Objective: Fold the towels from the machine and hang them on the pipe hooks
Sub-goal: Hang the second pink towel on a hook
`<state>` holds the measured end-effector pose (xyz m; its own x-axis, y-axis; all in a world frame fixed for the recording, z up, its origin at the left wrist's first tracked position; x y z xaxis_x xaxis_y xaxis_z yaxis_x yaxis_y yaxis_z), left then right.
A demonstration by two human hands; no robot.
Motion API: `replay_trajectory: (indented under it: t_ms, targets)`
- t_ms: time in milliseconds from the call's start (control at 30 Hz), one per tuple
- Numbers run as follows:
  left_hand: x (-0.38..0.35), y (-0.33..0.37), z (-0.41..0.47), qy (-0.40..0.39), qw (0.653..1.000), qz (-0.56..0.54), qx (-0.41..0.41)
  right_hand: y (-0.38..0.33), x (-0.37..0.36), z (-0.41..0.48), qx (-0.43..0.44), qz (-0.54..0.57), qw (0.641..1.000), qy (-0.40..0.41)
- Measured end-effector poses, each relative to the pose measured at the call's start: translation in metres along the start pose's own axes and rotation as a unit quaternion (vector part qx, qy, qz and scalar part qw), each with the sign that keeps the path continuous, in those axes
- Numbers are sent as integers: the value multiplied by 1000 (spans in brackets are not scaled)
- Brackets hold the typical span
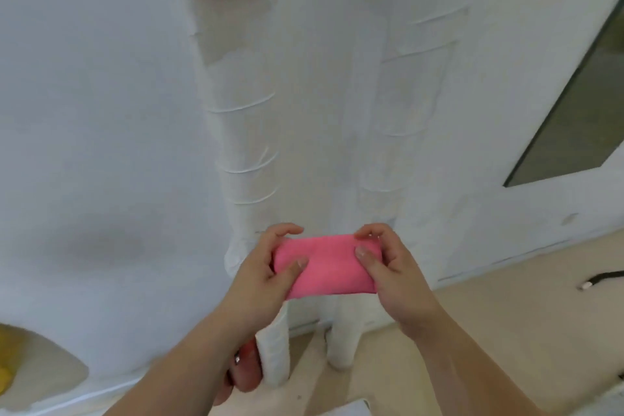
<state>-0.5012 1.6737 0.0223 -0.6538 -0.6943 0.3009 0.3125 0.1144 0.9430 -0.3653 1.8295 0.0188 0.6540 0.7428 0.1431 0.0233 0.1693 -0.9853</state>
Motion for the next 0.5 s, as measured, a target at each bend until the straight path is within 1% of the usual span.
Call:
replay_trajectory:
  t_ms: [100,133,200,267,333,500]
  targets:
    - [-56,45,21,22,996,60,-62,-6,61,22,24,8,1000,-4]
    - [-70,58,29,26,994,78,-70,-12,79,30,33,9,999,-14]
    - [-88,78,43,32,994,81,-59,-27,107,47,48,21,998,-39]
    - [-96,97,57,45,996,54,-46,-45,124,62,63,39,994,-85]
    - [-100,121,66,55,996,42,-58,-64,135,73,80,29,988,-131]
    - [-92,204,95,129,982,61,-122,-148,166,109,198,19,969,-148]
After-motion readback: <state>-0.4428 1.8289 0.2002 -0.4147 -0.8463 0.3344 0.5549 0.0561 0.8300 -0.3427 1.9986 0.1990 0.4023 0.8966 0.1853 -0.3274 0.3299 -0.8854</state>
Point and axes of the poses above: each hand's wrist, its own z-axis towards the middle knuckle, its own x-axis out of the back of the hand, y = z × x, the point moved 9 cm from there along z, towards the middle knuckle
